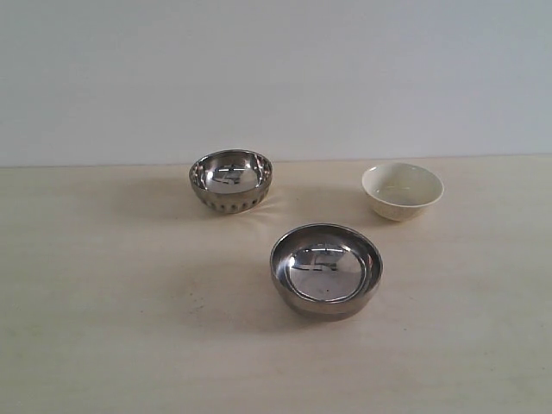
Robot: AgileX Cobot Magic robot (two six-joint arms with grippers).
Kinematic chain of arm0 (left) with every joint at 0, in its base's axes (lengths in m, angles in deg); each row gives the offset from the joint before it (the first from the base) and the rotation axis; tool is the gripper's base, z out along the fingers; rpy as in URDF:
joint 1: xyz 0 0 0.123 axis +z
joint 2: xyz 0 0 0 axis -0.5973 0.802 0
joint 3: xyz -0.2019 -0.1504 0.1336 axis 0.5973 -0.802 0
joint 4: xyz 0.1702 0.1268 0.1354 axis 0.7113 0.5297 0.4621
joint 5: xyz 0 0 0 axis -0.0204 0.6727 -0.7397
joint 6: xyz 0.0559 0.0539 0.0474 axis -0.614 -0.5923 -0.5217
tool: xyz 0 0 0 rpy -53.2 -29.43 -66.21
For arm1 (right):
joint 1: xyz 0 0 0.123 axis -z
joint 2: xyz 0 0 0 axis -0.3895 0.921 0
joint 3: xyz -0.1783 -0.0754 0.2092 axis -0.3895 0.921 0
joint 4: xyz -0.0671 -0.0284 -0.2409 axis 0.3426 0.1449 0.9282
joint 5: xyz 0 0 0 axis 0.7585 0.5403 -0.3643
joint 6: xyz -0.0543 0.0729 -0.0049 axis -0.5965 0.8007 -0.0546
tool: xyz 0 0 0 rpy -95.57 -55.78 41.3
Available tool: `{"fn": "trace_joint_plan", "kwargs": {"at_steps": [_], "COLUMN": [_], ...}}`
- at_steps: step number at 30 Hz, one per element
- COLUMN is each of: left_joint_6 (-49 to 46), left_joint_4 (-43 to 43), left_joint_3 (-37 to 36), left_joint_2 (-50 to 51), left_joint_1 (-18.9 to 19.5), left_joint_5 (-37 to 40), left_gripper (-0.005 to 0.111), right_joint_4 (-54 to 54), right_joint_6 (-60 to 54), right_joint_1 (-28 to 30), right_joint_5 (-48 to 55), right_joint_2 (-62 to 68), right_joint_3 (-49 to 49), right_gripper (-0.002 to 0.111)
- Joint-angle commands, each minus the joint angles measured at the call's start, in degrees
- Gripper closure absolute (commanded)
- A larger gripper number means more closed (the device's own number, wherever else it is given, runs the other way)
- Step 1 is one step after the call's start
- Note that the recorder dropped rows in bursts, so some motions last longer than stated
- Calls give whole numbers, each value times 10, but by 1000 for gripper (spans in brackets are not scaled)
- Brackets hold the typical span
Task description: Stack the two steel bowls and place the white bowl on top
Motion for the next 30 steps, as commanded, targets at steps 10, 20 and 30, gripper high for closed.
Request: {"fn": "trace_joint_plan", "kwargs": {"at_steps": [10,20,30], "left_joint_6": [6,6,-16], "left_joint_4": [-2,-2,18], "left_joint_3": [-2,-2,-2], "left_joint_2": [-2,-2,-2], "left_joint_1": [-3,-3,-3], "left_joint_5": [0,0,0], "left_gripper": [103,103,103], "right_joint_4": [93,70,70], "right_joint_6": [51,69,70], "right_joint_1": [-29,-29,-29], "right_joint_5": [103,114,114], "right_joint_2": [-2,-2,-2], "right_joint_3": [3,3,3], "right_gripper": [107,107,107]}}
